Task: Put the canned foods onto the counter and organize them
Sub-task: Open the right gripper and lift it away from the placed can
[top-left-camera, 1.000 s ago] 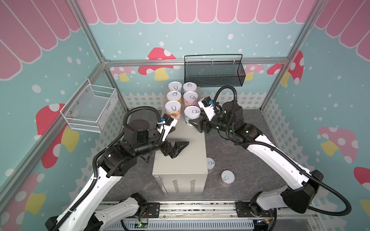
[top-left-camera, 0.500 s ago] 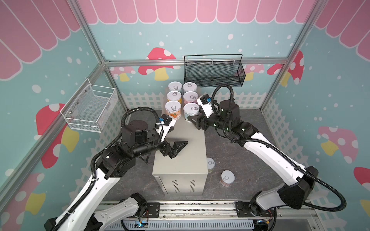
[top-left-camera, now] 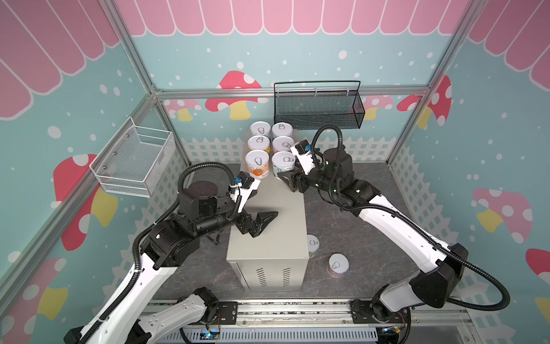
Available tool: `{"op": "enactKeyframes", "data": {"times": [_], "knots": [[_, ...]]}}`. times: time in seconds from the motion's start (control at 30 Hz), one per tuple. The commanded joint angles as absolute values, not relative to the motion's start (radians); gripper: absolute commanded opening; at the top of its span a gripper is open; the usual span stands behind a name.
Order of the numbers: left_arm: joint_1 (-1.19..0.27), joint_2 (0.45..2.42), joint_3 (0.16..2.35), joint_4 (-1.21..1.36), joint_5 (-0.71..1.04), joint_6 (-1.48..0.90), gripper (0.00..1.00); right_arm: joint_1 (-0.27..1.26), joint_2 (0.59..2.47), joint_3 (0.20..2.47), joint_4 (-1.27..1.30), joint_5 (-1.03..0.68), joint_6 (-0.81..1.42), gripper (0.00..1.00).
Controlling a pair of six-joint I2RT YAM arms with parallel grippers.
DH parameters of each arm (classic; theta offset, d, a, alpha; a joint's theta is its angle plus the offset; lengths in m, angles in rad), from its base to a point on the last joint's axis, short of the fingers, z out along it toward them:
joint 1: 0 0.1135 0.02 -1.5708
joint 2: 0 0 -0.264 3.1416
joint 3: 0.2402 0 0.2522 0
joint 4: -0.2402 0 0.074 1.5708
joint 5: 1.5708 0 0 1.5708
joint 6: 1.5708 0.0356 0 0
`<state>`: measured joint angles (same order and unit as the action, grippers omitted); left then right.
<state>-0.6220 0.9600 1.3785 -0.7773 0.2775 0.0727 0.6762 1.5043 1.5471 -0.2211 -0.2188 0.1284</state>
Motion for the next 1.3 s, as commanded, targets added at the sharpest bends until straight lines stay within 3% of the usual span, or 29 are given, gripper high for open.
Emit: {"op": "enactKeyframes", "data": {"times": [0.0, 0.47, 0.73, 1.0, 1.27], "knots": [[-0.617, 0.944, 1.365, -0.783, 0.265, 0.098, 0.99, 0.679, 1.523, 1.561, -0.253, -0.205, 0.116, 0.77], [-0.617, 0.936, 1.355, -0.779, 0.264, 0.093, 0.99, 0.679, 1.475, 1.528, -0.275, -0.182, 0.119, 0.89], [-0.617, 0.935, 1.345, -0.776, 0.263, 0.089, 0.99, 0.679, 1.339, 1.409, -0.296, -0.118, 0.128, 0.99], [-0.617, 0.938, 1.345, -0.772, 0.269, 0.084, 0.99, 0.672, 1.245, 1.335, -0.328, -0.001, 0.152, 1.00], [-0.617, 0.929, 1.332, -0.770, 0.266, 0.077, 0.99, 0.610, 1.319, 1.429, -0.376, 0.030, 0.204, 0.99]]}}
